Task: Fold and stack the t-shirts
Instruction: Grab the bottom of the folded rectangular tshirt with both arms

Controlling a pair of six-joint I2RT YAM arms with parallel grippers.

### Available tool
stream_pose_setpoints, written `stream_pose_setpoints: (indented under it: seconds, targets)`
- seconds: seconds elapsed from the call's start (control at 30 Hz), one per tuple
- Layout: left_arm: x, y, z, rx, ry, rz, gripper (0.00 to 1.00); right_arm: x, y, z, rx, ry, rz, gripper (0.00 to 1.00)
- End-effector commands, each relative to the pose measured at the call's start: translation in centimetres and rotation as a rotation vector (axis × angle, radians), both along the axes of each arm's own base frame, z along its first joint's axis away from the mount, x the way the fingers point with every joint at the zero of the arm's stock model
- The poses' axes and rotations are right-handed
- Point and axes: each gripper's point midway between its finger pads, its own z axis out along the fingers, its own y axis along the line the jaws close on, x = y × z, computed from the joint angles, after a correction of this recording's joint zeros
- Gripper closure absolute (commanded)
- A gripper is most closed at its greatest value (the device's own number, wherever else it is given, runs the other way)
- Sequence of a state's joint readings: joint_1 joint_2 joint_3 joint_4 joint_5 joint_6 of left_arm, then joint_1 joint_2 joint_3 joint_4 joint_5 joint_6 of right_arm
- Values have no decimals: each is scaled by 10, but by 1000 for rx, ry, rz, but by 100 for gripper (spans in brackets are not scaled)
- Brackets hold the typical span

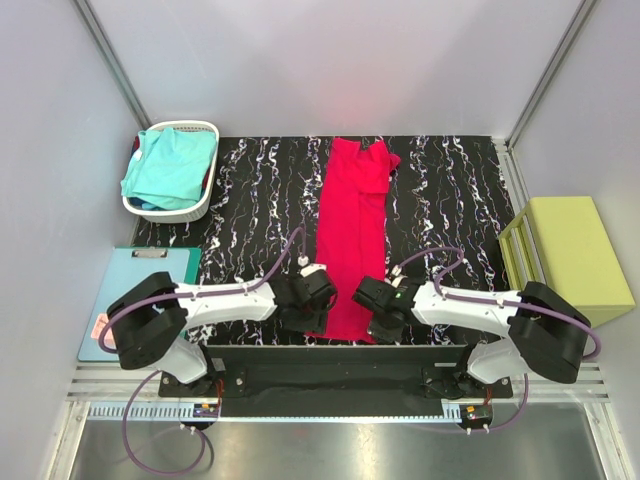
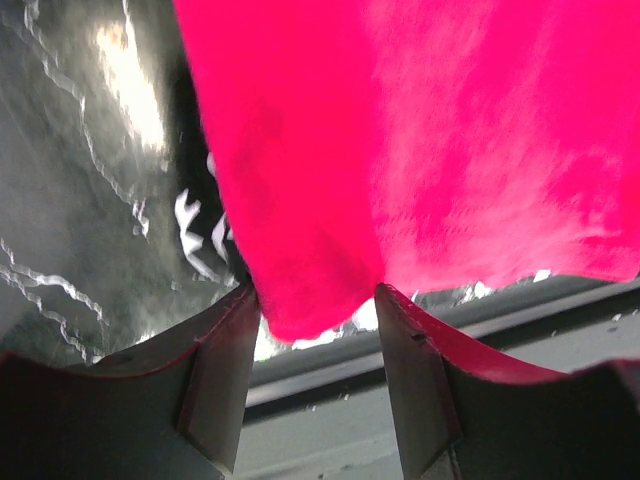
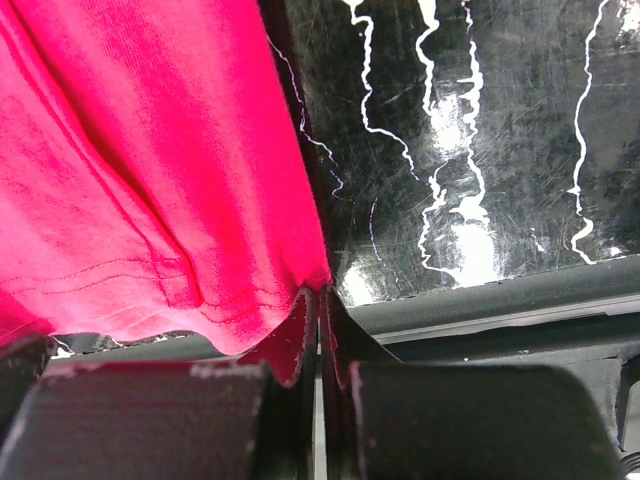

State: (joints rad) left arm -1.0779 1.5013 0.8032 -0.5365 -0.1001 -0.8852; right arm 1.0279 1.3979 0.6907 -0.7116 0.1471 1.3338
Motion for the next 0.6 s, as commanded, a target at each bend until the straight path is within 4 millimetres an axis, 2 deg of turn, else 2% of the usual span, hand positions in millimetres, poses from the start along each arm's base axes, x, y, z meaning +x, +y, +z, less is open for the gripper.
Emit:
stream_pose_setpoints:
  seconds: [0.0,0.2,0.33,0.47,0.57]
  targets:
    - [-17,21,9,28,20,26,44,-22,-47,-27,-204,69,-15,100]
    - [-12,39,31,16,-53,64,43,-19,-43,-26,-206,65,-15,100]
    - [-6,44,26,44,-84,79,43,-17,-40,-26,-205,62,-12,100]
    - [-2,37,18,55,-87,67,46,-16,-39,-27,-203,63,-11,100]
    - [3,28,18,25,-103,65,48,-16,-38,-27,-200,66,-9,100]
